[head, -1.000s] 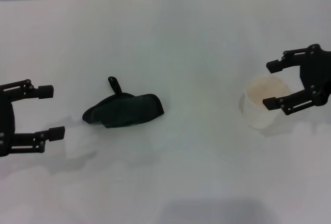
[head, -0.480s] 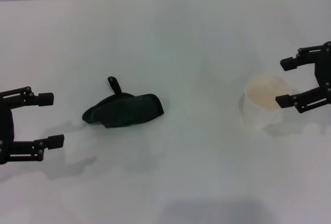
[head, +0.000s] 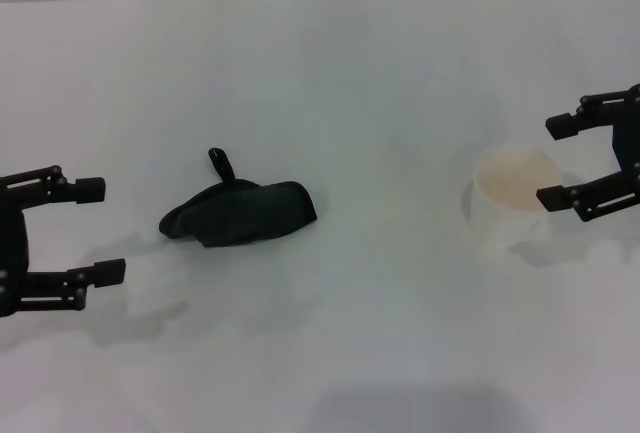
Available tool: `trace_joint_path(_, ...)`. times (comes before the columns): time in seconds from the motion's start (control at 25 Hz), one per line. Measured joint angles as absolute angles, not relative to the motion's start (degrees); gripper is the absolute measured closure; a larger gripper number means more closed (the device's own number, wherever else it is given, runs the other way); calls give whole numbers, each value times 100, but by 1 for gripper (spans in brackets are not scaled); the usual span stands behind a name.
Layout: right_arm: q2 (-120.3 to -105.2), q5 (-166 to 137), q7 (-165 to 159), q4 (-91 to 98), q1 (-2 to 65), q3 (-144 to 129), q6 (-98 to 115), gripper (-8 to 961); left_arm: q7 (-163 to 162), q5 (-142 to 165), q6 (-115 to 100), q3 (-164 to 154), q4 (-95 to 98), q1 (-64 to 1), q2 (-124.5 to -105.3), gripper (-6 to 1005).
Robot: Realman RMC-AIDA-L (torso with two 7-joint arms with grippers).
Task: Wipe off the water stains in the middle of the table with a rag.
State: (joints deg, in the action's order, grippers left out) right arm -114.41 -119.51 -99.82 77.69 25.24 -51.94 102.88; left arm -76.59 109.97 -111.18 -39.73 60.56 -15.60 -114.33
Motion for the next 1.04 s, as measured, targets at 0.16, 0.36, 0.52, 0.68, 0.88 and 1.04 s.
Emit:
trace_joint_path(0.16,-11420,-11955,-9984,7773,2537,-5185,10279,84,-7615,10981,-11118,-3972,6054,-1578,-11458,152)
trace_joint_path(0.36,-11405,-11982,-9990,7753,2563,-5110,10232,84,-7616,10979,-11118,-3973,6022,-1627,-11471,152)
trace_joint_path(0.52,-11391,-11984,-9985,7761,2576,-5052,10209,84,-7636,10977,-11118,-3972,6019,-1634,-11471,152)
trace_joint_path(0.68,-11389,-11965,-9962,7776,2584,-5053,10209,85,-7645,10977,-11107,-3973,6016,-1643,-11478,152)
trace_joint_path(0.88,-11428,-11912,-9911,7792,2587,-5054,10204,85,-7657,10999,-11104,-3980,6012,-1652,-11483,152)
trace_joint_path(1.04,-11444,-11902,-9909,7815,2614,-5054,10206,85,-7661,11015,-11086,-3987,6011,-1652,-11501,152)
